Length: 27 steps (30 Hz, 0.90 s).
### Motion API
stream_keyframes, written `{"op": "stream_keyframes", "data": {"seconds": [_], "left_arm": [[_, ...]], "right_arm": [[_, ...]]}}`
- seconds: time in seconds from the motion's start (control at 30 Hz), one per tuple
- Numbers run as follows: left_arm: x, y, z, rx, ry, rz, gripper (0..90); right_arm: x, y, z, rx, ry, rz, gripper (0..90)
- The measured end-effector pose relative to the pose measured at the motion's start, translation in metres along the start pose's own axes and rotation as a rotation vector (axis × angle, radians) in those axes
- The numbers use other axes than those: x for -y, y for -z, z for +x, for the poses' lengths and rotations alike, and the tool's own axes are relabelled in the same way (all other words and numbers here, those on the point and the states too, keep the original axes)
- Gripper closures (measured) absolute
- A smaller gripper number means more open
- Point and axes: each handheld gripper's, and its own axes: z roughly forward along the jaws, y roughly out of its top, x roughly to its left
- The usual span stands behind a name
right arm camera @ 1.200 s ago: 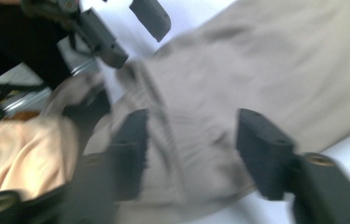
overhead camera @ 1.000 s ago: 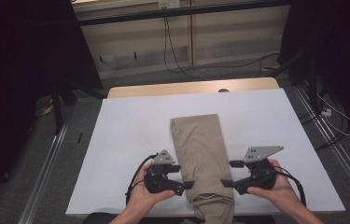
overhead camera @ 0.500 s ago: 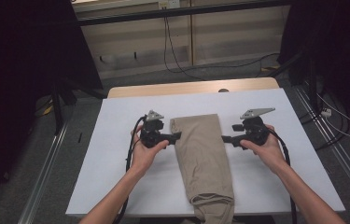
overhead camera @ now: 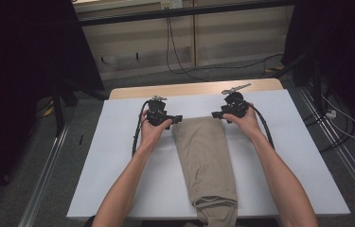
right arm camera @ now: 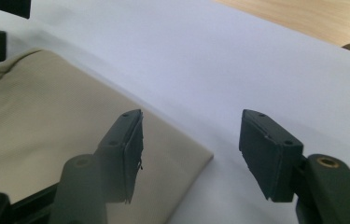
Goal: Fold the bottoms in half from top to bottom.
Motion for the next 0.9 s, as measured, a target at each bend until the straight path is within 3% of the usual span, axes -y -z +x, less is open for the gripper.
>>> {"op": "stream_keyframes", "data": {"seconds": [0.1, 0.17, 0.3, 0.37, 0.47, 0.57, 0.67, 0.77, 0.83, 0.9], "left_arm": [[0.006, -0.010, 0.010, 0.020, 0.050, 0.036, 13.2], [0.009, -0.011, 0.014, 0.060, 0.058, 0.015, 9.0], [0.008, -0.007, 0.015, 0.067, 0.032, 0.035, 15.9], [0.008, -0.006, 0.016, 0.083, 0.025, 0.037, 21.8], [0.010, -0.010, 0.015, 0.169, 0.029, 0.018, 38.3], [0.009, -0.012, 0.009, 0.123, -0.010, 0.024, 43.5], [0.010, -0.011, 0.006, 0.172, -0.036, 0.043, 53.4], [0.010, -0.012, 0.006, 0.162, -0.024, 0.041, 54.6], [0.010, -0.012, 0.002, 0.141, -0.061, 0.049, 59.1], [0.010, -0.011, 0.001, 0.182, -0.045, 0.072, 70.1]], "right_arm": [[0.000, -0.012, 0.000, 0.000, 0.014, 0.018, 41.4], [0.002, -0.017, -0.003, 0.005, 0.010, 0.027, 42.4], [0.005, -0.016, -0.004, -0.025, 0.046, 0.040, 45.9], [0.004, -0.014, 0.000, -0.046, 0.089, 0.074, 54.6], [0.005, -0.012, 0.005, -0.070, 0.112, 0.106, 55.9], [0.004, -0.010, 0.006, -0.068, 0.110, 0.123, 63.5], [0.004, -0.009, 0.002, -0.105, 0.089, 0.131, 76.4], [0.006, -0.008, 0.001, -0.127, 0.085, 0.130, 78.5], [0.005, -0.008, 0.002, -0.135, 0.084, 0.135, 82.2], [0.005, -0.007, 0.004, -0.138, 0.086, 0.143, 83.9]]}}
